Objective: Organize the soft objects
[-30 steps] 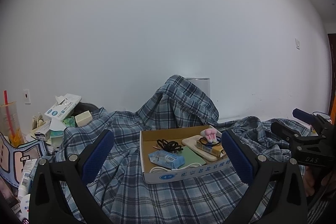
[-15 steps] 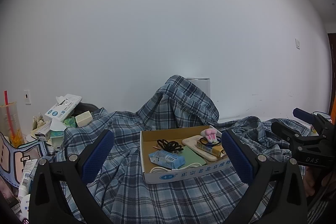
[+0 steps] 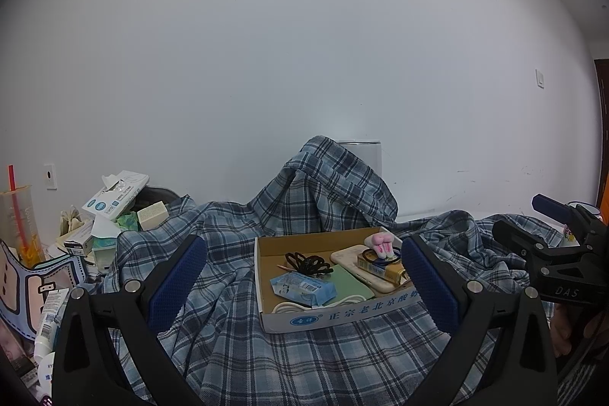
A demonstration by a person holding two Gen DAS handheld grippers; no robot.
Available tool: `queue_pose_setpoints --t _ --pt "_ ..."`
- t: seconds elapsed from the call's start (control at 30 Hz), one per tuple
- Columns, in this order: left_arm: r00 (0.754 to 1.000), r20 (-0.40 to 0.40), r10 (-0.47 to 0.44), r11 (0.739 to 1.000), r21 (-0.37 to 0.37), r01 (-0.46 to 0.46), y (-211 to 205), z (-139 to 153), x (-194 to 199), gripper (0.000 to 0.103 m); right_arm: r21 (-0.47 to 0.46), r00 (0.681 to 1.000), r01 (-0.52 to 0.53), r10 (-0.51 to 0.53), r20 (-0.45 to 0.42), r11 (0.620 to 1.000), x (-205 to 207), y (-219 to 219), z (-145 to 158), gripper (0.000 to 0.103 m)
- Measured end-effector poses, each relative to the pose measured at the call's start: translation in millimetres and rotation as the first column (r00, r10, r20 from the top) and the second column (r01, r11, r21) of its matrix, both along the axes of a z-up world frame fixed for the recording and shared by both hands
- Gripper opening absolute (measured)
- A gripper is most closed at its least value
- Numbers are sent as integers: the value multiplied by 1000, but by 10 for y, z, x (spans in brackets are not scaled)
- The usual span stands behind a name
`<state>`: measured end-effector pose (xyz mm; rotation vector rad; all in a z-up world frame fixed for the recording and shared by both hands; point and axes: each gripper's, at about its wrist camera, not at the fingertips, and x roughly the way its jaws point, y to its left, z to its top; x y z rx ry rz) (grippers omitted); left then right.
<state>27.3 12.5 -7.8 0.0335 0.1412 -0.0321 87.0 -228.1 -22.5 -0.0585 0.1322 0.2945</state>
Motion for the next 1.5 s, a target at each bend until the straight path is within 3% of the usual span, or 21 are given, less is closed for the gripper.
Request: queue_pose_setpoints --t 1.5 --pt "1000 11 2 1000 3 -2 23 44 -43 103 -4 1000 -5 5 2 1000 -2 -5 -1 103"
